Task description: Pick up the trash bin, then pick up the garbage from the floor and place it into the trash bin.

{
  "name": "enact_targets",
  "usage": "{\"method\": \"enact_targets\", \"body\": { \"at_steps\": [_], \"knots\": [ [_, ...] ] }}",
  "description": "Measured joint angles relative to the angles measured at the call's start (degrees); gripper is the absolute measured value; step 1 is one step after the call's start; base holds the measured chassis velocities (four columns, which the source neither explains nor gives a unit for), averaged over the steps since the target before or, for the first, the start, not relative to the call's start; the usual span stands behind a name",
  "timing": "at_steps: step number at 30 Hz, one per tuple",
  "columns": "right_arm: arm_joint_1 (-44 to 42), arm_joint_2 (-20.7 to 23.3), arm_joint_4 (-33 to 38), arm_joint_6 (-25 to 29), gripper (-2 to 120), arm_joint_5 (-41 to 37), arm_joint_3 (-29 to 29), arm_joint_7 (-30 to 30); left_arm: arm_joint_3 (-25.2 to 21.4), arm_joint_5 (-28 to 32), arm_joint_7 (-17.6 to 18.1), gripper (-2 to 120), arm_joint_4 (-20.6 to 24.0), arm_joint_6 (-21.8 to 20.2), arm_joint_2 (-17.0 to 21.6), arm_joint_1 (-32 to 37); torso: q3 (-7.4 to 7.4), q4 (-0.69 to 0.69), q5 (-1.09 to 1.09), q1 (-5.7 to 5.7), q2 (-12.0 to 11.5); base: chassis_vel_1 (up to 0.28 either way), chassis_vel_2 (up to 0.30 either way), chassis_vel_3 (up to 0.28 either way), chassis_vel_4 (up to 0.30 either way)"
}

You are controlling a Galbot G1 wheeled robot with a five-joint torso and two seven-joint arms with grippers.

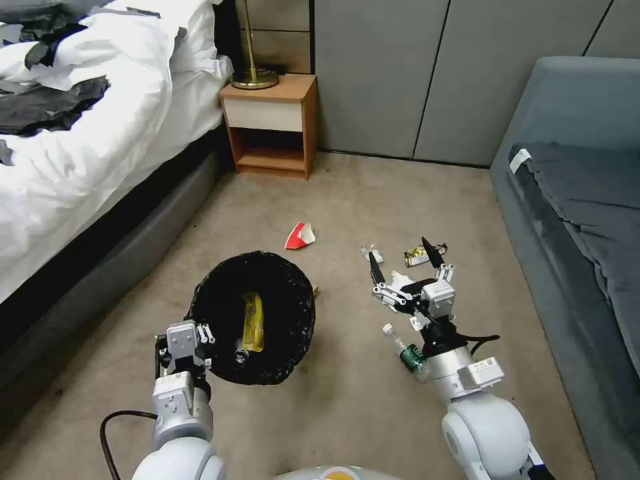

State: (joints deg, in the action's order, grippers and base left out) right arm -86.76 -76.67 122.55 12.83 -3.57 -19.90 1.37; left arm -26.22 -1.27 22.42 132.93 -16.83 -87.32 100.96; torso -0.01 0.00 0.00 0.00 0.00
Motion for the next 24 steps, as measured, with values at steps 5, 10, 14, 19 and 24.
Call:
{"method": "enact_targets", "body": {
  "at_steps": [5,10,14,19,24],
  "knots": [
    [2.4,1.0,-0.7,-1.5,100,-1.6,-1.5,-0.1,0.0,0.0,-0.2,2,0.2,0.0,0.1,0.4,0.01,0.0,0.0,0.0,0.0,0.0,0.0,0.0,0.0],
    [4.6,2.2,-3.7,-2.8,100,-2.8,-1.5,-1.0,0.2,0.0,-0.3,2,0.2,0.0,0.0,0.4,0.01,0.0,0.0,0.0,0.0,0.0,0.0,0.0,0.0],
    [5.5,2.9,-5.7,-4.3,100,-2.9,-1.4,-1.5,0.3,-0.1,-0.3,2,0.2,0.0,-0.1,0.3,0.01,0.0,0.0,0.0,0.0,0.0,0.0,0.0,0.0],
    [8.0,4.2,-11.6,-12.2,100,-5.1,0.0,-4.0,0.4,-0.2,-0.4,2,0.2,0.0,-0.2,0.1,0.01,0.0,0.0,0.0,0.0,0.0,0.0,0.0,0.0],
    [10.4,4.2,-17.6,-19.0,100,-5.3,0.1,-4.8,0.5,-0.4,-0.4,2,0.1,0.0,-0.3,0.0,0.01,0.0,0.01,0.0,0.0,0.0,0.0,0.0,0.0]
  ]
}}
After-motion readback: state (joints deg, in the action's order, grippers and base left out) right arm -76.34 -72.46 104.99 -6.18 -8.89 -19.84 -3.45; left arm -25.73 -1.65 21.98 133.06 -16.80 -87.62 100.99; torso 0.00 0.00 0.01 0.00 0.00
